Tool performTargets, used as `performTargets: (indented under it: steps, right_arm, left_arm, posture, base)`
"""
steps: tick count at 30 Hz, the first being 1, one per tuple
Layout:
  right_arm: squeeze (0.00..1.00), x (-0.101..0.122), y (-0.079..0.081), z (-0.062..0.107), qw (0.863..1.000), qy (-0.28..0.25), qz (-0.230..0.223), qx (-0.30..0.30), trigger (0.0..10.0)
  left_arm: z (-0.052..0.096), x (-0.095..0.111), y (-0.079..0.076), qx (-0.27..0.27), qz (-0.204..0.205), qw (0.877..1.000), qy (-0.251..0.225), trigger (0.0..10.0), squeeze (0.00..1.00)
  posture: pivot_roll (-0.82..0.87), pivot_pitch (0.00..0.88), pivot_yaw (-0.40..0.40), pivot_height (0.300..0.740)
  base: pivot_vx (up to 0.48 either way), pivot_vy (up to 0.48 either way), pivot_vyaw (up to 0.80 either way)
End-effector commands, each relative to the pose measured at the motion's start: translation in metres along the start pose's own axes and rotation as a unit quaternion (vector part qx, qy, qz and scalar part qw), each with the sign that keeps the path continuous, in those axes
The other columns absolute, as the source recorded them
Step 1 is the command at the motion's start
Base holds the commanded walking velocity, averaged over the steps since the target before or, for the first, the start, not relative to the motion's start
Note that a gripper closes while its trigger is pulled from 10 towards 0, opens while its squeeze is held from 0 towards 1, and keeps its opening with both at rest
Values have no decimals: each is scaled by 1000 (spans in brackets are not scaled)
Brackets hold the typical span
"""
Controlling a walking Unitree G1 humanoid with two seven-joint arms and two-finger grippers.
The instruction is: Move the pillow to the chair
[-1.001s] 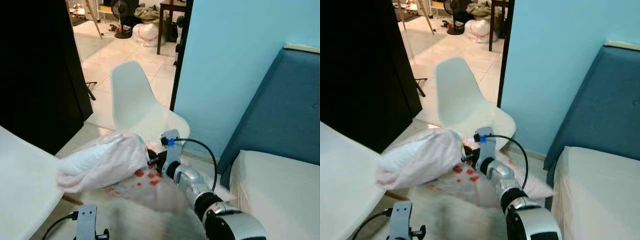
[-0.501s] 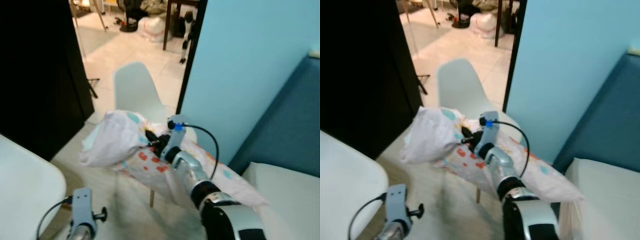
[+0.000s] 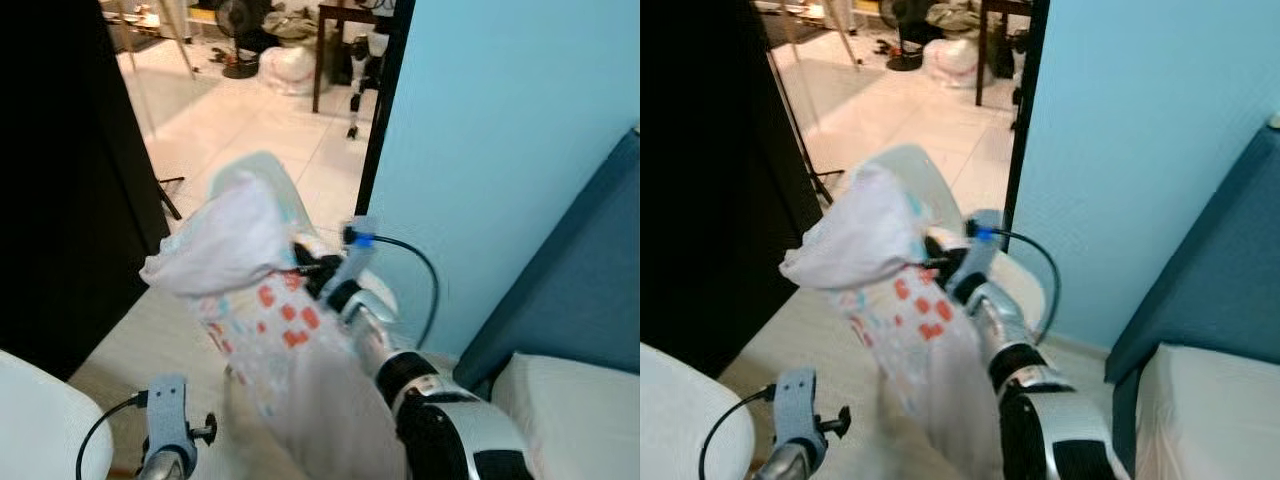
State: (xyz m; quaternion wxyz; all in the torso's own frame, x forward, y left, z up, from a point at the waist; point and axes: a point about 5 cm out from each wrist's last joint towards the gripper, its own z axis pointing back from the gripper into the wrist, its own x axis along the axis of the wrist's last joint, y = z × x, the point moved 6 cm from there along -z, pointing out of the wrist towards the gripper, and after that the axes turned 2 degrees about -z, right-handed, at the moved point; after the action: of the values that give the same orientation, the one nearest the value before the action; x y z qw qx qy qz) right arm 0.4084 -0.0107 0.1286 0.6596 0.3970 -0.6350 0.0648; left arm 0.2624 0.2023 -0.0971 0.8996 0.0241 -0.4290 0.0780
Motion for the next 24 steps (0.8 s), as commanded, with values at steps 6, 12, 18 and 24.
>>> performTargets:
  steps: [6, 12, 18, 24]
  right_arm:
    - [0, 34, 3, -9, 998, -55, 32, 2, 10000]
    - [0, 78, -23, -6, 990, -116, 39, -75, 10000]
    - [0, 103, -23, -9, 986, -147, 28, -66, 10000]
    - [0, 73, -2, -17, 992, -87, 85, -21, 10000]
  left_arm:
    - [3, -12, -2, 0, 4, 1000, 17, 10000, 0]
    - [7, -27, -2, 0, -1, 999, 40, 10000, 0]
    - [12, -42, -3, -1, -7, 998, 63, 10000, 0]
    - [16, -55, -2, 5, -14, 996, 85, 10000, 0]
  posture:
    - [5, 50, -34, 740]
    - [-6, 45, -34, 740]
    - [-13, 33, -41, 740]
    - [-14, 25, -50, 740]
  base:
    - [454, 0, 0]
    - [452, 0, 0]
    - [463, 0, 0]
    - [446, 0, 0]
